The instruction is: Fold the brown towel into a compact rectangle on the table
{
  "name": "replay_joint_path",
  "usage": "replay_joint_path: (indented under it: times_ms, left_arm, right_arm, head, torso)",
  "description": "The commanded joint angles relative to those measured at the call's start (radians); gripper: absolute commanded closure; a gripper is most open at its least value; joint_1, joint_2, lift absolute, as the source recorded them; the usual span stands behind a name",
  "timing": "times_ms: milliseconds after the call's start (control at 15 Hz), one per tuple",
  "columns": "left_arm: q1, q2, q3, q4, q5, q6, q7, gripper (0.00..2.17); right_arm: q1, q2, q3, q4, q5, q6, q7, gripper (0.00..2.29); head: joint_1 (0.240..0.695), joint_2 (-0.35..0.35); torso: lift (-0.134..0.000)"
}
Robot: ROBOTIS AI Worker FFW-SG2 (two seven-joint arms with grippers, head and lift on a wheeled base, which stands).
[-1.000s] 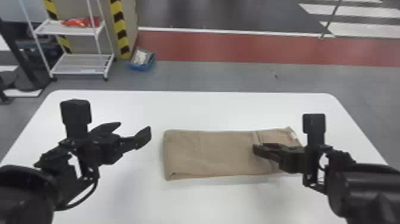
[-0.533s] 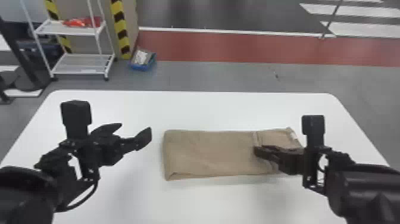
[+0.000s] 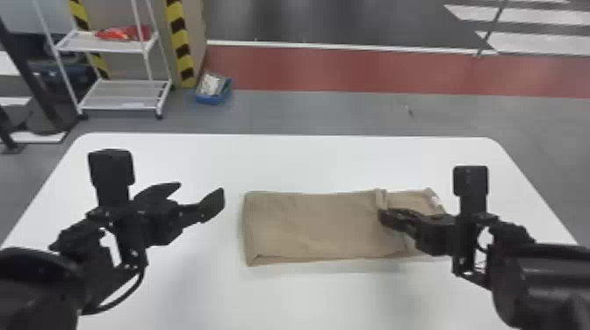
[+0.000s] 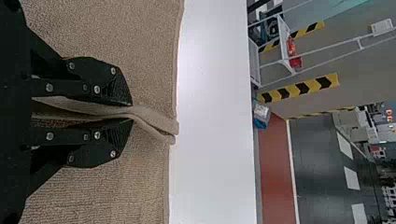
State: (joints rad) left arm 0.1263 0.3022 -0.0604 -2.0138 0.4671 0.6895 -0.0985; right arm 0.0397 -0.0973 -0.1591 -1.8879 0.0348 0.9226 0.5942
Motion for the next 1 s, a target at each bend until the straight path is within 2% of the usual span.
replay_joint_path:
  times_ms: [0,133,267,467,600,733,933]
  left_arm:
    - [0.001,0.000,0.002,-0.002,0.001,0.000,-0.001,0.08]
    - [0.001,0.000,0.002,-0.002,0.001,0.012,0.000,0.08]
    - [0.001,0.000,0.002,-0.002,0.001,0.019,0.000,0.08]
    - [0.012,0.000,0.017,-0.006,0.002,0.022,-0.001,0.08]
    - [0.012,0.000,0.017,-0.005,0.004,0.022,-0.006,0.08]
    - [0.012,-0.002,0.010,-0.005,0.002,0.022,-0.006,0.08]
    - [0.018,0.000,0.016,-0.005,0.001,0.031,-0.004,0.08]
  right_arm:
    - [0.019,-0.001,-0.005,-0.007,-0.006,-0.043,0.001,0.94]
    - [0.043,-0.001,-0.019,-0.080,-0.026,-0.046,0.003,0.99]
    - [0.055,-0.007,-0.080,-0.123,-0.061,-0.046,-0.002,0.99]
    - [0.052,-0.039,-0.186,-0.088,-0.112,-0.067,-0.004,0.99]
    - [0.025,-0.055,-0.188,0.001,-0.102,-0.061,0.003,0.99]
    - [0.022,-0.047,-0.155,0.027,-0.096,-0.061,0.004,0.99]
    - [0.066,-0.047,-0.189,-0.111,-0.147,-0.037,0.006,0.99]
  head:
    - [0.695,-0.067]
    - [0.695,-0.067]
    - [0.695,-0.067]
    - [0.695,-0.103]
    - [0.695,-0.130]
    - [0.695,-0.160]
    - [0.695,-0.151]
  torso:
    - [-0.124]
    - [-0.124]
    - [-0.124]
    - [-0.124]
    - [-0.124]
    - [-0.124]
    - [-0.124]
